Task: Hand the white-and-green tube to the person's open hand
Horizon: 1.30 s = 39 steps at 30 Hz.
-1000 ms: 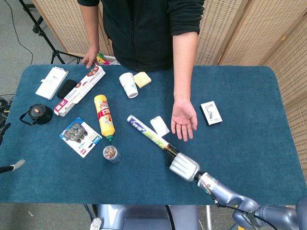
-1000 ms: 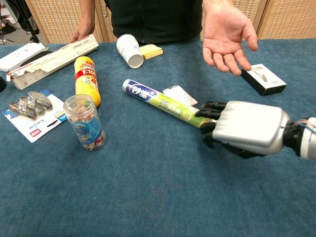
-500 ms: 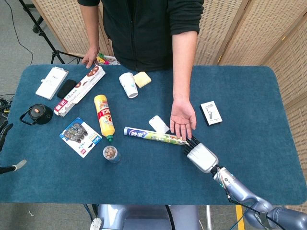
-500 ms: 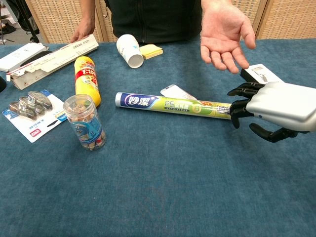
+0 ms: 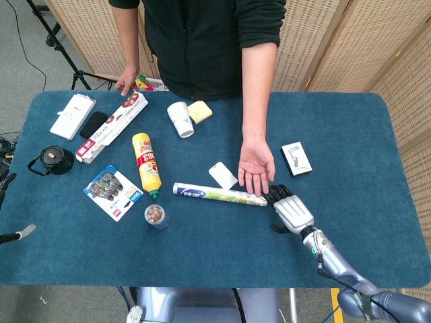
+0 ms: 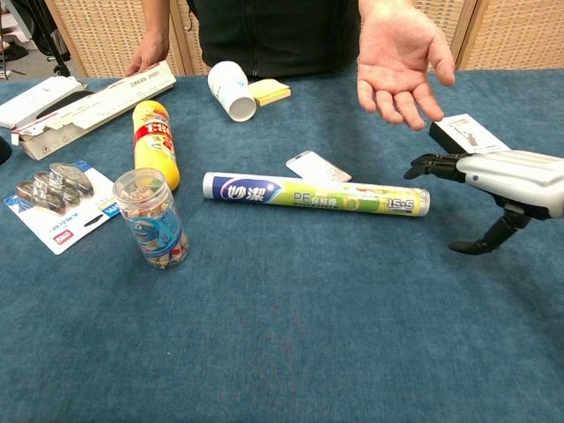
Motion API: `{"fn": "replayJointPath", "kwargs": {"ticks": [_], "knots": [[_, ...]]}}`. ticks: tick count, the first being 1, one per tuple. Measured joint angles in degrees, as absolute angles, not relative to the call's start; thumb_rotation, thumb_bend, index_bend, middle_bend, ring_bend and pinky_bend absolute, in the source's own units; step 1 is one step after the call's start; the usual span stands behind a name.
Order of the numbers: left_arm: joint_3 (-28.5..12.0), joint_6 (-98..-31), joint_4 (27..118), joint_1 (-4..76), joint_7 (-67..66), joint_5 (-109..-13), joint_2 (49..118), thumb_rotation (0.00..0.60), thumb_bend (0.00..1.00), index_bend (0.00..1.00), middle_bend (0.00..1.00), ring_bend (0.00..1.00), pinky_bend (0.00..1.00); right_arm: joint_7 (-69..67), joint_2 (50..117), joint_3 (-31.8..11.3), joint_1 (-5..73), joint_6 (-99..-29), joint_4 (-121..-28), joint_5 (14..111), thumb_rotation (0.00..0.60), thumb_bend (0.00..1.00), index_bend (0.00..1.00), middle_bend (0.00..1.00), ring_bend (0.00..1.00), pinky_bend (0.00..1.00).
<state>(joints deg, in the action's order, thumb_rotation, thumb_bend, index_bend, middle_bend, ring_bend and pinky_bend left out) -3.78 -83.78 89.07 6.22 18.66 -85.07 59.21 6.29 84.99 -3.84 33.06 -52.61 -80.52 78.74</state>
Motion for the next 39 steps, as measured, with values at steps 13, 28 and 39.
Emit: {"fn": "replayJointPath", "kwargs": {"ticks": [13, 28, 39], "knots": [[-4.01, -83.35, 88.76, 6.33, 19.44, -84.48, 59.05, 0.6, 0.0, 0.02, 0.0, 0.0, 0.0, 6.6, 91.04, -8.98, 35.38, -51.17, -78.43, 71.33, 0.6, 0.46, 0.17, 0.01, 0.0, 0.06], [-4.27, -83.13, 88.25, 6.33, 21.11, -84.1, 58.64, 0.6, 0.0, 0.02, 0.0, 0.0, 0.0, 12.42, 97.97, -10.66, 38.37, -50.78, -73.68, 65.06, 0.6, 0.77, 0.54, 0.54, 0.36, 0.29], [-4.1, -83.05, 88.36, 6.36, 20.93, -84.42, 58.69, 0.6, 0.0, 0.02, 0.0, 0.0, 0.0, 6.07, 96.59, -8.9, 36.45, -54.58, -72.75, 71.1, 0.6, 0.93, 0.61, 0.63, 0.47, 0.42]]}}
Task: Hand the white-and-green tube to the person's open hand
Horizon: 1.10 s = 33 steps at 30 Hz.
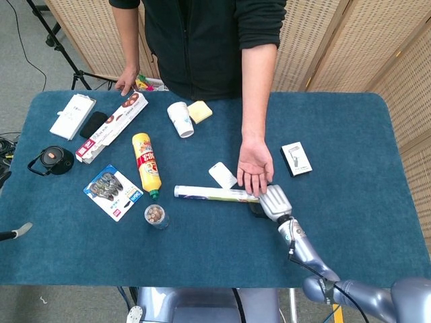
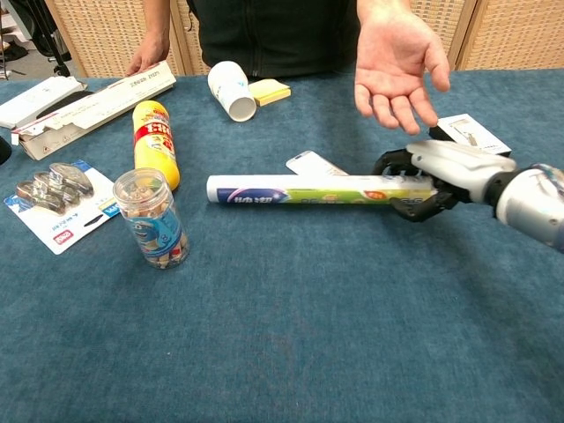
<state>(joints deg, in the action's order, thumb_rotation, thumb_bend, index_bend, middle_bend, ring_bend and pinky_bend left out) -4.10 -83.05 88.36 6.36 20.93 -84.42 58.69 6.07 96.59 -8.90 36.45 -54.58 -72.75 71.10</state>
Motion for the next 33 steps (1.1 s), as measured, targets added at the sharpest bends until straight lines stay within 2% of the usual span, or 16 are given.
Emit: {"fn": "replayJointPath", "kwargs": {"ticks": [7, 13, 21, 27, 33], "knots": [[-3.92, -83.23, 88.72, 6.32, 20.04, -84.75, 58.82, 0.6, 0.0, 0.02, 0.0, 0.0, 0.0, -5.81, 88.77, -4.74, 33.83, -57.39, -73.89, 80.1, 0.6, 0.93, 0.61, 0.63, 0.47, 0.42], [-3.76, -83.23, 89.15, 6.39, 19.02, -85.01, 58.98, 0.6, 0.0, 0.02, 0.0, 0.0, 0.0, -14.62, 81.38, 0.32, 31.28, -62.49, -72.48, 89.16, 0.6, 0.9, 0.61, 0.63, 0.47, 0.42], [-3.68, -83.19, 89.49, 6.37, 18.31, -84.92, 59.09, 0.6, 0.0, 0.02, 0.0, 0.0, 0.0, -24.25, 75.22, 7.32, 27.57, -73.27, -63.46, 99.43, 0.6, 0.88, 0.62, 0.63, 0.47, 0.42], [-3.65, -82.81, 89.69, 6.55, 17.57, -84.78, 59.29, 0.6, 0.0, 0.02, 0.0, 0.0, 0.0, -32.84, 71.02, 9.05, 25.45, -81.95, -61.12, 102.85, 0.6, 0.88, 0.62, 0.63, 0.47, 0.43], [-3.68, -82.95, 89.76, 6.53, 17.65, -84.78, 59.27, 0.6, 0.0, 0.02, 0.0, 0.0, 0.0, -36.7, 66.28, 8.31, 24.75, -88.22, -63.29, 104.24, 0.6, 0.88, 0.62, 0.63, 0.47, 0.44]]}}
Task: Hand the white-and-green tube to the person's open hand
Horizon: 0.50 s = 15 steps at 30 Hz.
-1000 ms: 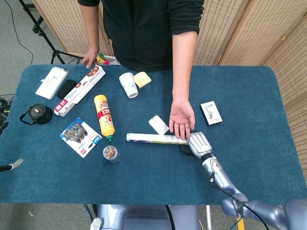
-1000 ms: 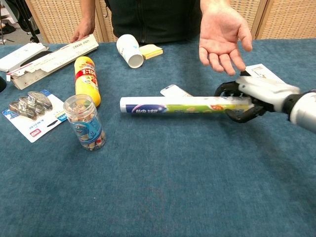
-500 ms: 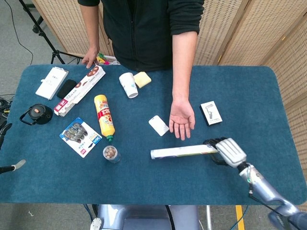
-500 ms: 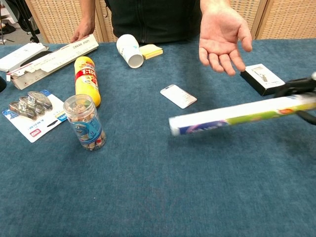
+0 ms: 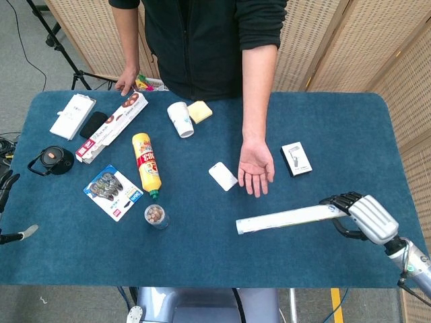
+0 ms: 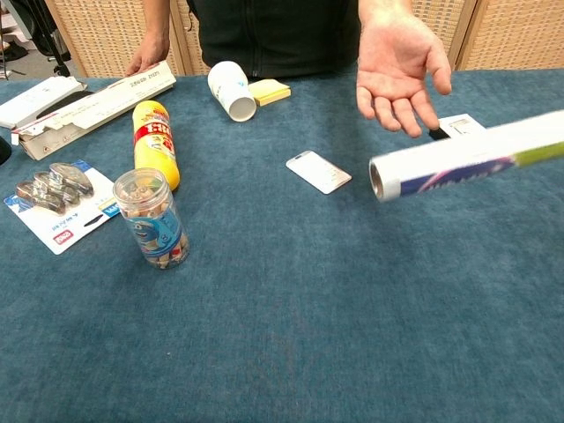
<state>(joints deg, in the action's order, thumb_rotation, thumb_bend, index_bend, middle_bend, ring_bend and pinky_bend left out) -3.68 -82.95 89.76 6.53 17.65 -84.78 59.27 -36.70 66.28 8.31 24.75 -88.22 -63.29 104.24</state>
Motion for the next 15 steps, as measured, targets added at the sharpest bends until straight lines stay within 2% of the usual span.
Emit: {"fn": "replayJointPath", "kwargs": {"ticks": [7, 15], "knots": [[-3.68, -83.16, 89.74, 6.51, 18.21, -85.06, 59.04, 0.6, 0.0, 0.02, 0.0, 0.0, 0.0, -30.07, 64.0, 3.37, 25.82, -87.49, -72.12, 100.25, 0.6, 0.88, 0.62, 0.63, 0.48, 0.44], [-3.79, -83.32, 89.53, 6.3, 19.55, -84.77, 58.65, 0.6, 0.0, 0.02, 0.0, 0.0, 0.0, -12.81, 64.73, -3.66, 29.32, -77.74, -83.84, 88.89, 0.6, 0.88, 0.62, 0.63, 0.48, 0.44]]}}
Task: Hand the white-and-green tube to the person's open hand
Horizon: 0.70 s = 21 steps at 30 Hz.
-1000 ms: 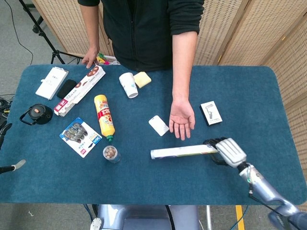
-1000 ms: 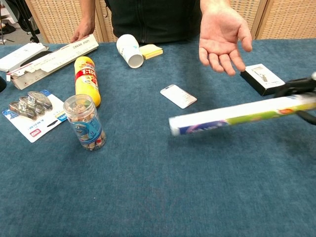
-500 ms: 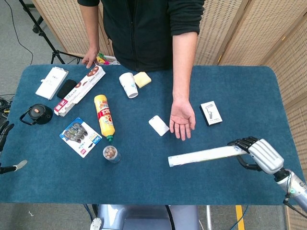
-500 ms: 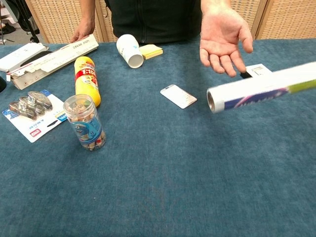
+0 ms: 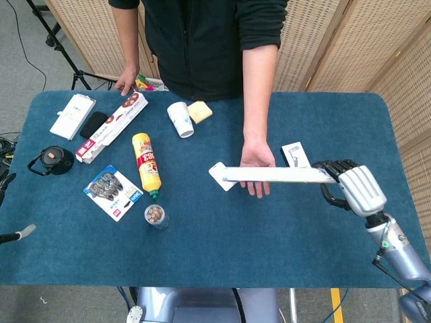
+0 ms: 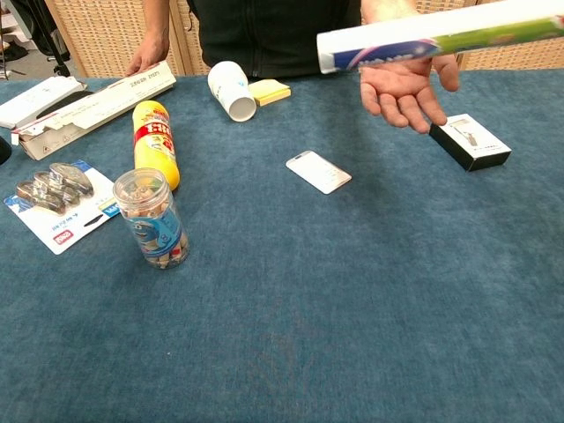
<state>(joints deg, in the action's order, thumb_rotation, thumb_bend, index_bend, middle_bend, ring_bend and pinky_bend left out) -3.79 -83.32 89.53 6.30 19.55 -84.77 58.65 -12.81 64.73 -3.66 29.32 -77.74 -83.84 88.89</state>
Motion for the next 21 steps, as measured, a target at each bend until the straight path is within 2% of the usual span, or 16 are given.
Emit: {"fn": "replayJointPath", "kwargs": {"ticks": [7, 9, 11, 12, 13, 15, 16, 18, 21], "knots": [[-3.83, -83.07, 89.09, 6.35, 20.61, -84.69, 58.4, 0.6, 0.0, 0.02, 0.0, 0.0, 0.0, 1.0, 68.08, -7.32, 31.12, -72.84, -89.81, 80.7, 0.6, 0.88, 0.62, 0.63, 0.48, 0.44], [-3.82, -83.1, 89.07, 6.33, 20.78, -84.73, 58.35, 0.6, 0.0, 0.02, 0.0, 0.0, 0.0, 4.03, 69.18, -8.03, 31.39, -71.98, -91.07, 78.56, 0.6, 0.88, 0.62, 0.6, 0.46, 0.44], [-3.82, -83.21, 89.04, 6.27, 20.95, -84.76, 58.29, 0.6, 0.0, 0.02, 0.0, 0.0, 0.0, 5.9, 69.75, -8.42, 31.54, -70.92, -92.31, 76.92, 0.6, 0.87, 0.5, 0.46, 0.35, 0.42], [-3.82, -83.25, 89.04, 6.25, 21.0, -84.76, 58.27, 0.6, 0.0, 0.02, 0.0, 0.0, 0.0, 6.43, 69.8, -8.53, 31.64, -69.96, -93.14, 76.12, 0.6, 0.84, 0.37, 0.33, 0.24, 0.38], [-3.85, -83.31, 89.05, 6.22, 21.07, -84.74, 58.25, 0.6, 0.0, 0.02, 0.0, 0.0, 0.0, 6.56, 69.71, -8.58, 31.69, -69.19, -93.75, 75.69, 0.6, 0.78, 0.24, 0.2, 0.13, 0.33], [-3.88, -83.35, 89.06, 6.2, 21.16, -84.7, 58.23, 0.6, 0.0, 0.02, 0.0, 0.0, 0.0, 6.41, 69.09, -8.63, 31.79, -67.54, -95.03, 74.94, 0.6, 0.64, 0.11, 0.06, 0.02, 0.24], [-3.88, -83.34, 89.05, 6.2, 21.23, -84.71, 58.21, 0.6, 0.0, 0.02, 0.0, 0.0, 0.0, 6.16, 68.67, -8.65, 31.81, -67.02, -95.45, 74.74, 0.6, 0.58, 0.06, 0.02, 0.0, 0.21], [-3.83, -83.28, 89.05, 6.23, 21.16, -84.81, 58.22, 0.6, 0.0, 0.02, 0.0, 0.0, 0.0, 5.27, 67.96, -8.7, 31.74, -66.49, -95.88, 74.55, 0.6, 0.52, 0.01, 0.0, 0.0, 0.18], [-3.77, -83.29, 89.12, 6.23, 21.07, -84.9, 58.22, 0.6, 0.0, 0.02, 0.0, 0.0, 0.0, 3.55, 67.44, -8.78, 31.43, -66.3, -95.95, 74.74, 0.6, 0.46, 0.0, 0.0, 0.0, 0.15]]}}
